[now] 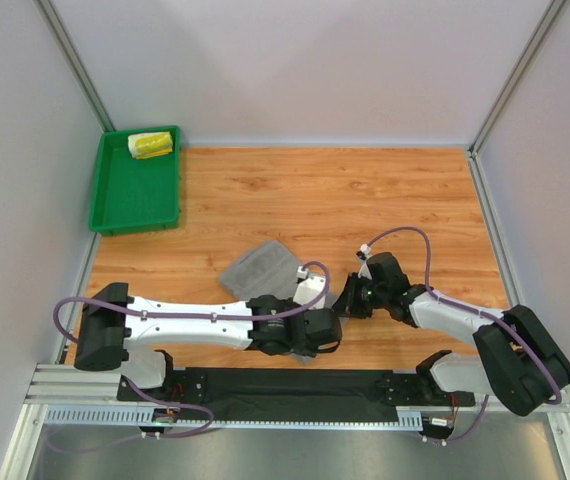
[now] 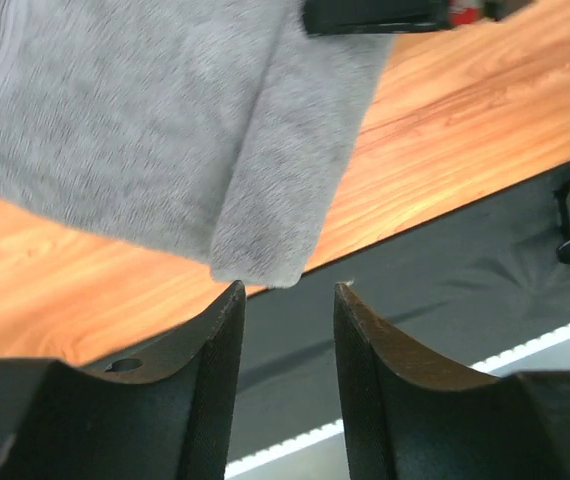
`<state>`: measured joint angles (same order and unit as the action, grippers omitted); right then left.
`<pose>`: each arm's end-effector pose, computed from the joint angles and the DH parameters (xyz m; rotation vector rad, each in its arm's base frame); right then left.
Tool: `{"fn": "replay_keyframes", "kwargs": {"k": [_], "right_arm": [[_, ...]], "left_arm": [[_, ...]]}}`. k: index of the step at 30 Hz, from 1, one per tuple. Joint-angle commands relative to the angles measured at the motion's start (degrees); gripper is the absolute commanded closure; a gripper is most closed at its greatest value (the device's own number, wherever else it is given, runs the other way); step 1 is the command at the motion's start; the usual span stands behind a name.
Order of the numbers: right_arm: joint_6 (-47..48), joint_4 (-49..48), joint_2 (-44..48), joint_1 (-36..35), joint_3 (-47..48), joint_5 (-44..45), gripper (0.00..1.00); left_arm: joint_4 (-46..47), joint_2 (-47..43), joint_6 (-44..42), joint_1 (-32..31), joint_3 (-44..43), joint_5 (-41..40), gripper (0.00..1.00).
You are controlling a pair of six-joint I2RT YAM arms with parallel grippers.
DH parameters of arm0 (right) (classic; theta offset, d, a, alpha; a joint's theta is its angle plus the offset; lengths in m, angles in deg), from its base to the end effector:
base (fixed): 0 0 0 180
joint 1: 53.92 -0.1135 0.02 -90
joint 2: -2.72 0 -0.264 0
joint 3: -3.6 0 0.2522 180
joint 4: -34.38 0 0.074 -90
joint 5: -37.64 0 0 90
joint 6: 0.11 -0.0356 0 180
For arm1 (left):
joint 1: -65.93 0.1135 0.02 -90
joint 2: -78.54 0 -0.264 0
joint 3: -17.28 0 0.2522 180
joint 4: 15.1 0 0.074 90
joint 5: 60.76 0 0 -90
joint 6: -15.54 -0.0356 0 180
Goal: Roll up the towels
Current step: Roll the towel
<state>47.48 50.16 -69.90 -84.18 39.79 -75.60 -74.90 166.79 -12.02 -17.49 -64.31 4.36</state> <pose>0.1738 0.1177 0.1314 0.0958 2.6784 0.9851 0.0498 -0.3012 0.2507 0.3544 2.5678 -0.3481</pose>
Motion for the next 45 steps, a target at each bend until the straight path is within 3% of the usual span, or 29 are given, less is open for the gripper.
{"fn": "replay_keyframes", "kwargs": {"k": [1,11,24,30,37,38,39,42,45], "right_arm": [[2.5,1.8,-0.6,-0.5,-1.9,5.8,0.9],[3.0,3.1,0.4,-0.6,-1.4,6.1,0.9],[3.3,3.1,-1.1,-0.6,-0.6,6.5,0.9],[4.7,6.4,-2.4,-0.5,3.2,7.2,0.9],[6.6,10.4,-3.2,-0.5,8.0,8.3,0.9],[6.6,10.9,-3.7,-0.4,8.3,8.3,0.9],[6.8,11.1,-3.9,-0.4,8.7,8.4,0.9],[7.2,11.9,-4.5,-0.3,9.5,8.7,0.9],[7.3,12.0,-4.9,0.0,9.6,8.6,0.89]], "left_arm": [[-0.5,4.4,-11.3,-1.0,-3.1,-5.3,0.52],[7.4,13.4,-15.1,-1.0,-1.6,-1.1,0.39],[14.3,13.5,-11.6,-0.7,8.9,6.7,0.4],[16.9,14.9,-12.2,-1.2,11.9,11.7,0.51],[16.2,17.1,-11.7,-1.2,11.9,12.1,0.62],[15.8,18.2,-11.5,-1.1,11.5,12.1,0.66],[15.5,18.5,-11.5,-1.1,11.1,12.0,0.79],[14.0,19.8,-11.9,-1.1,9.6,11.8,0.96],[13.6,18.5,-12.4,-1.1,8.9,12.1,1.0]]}}
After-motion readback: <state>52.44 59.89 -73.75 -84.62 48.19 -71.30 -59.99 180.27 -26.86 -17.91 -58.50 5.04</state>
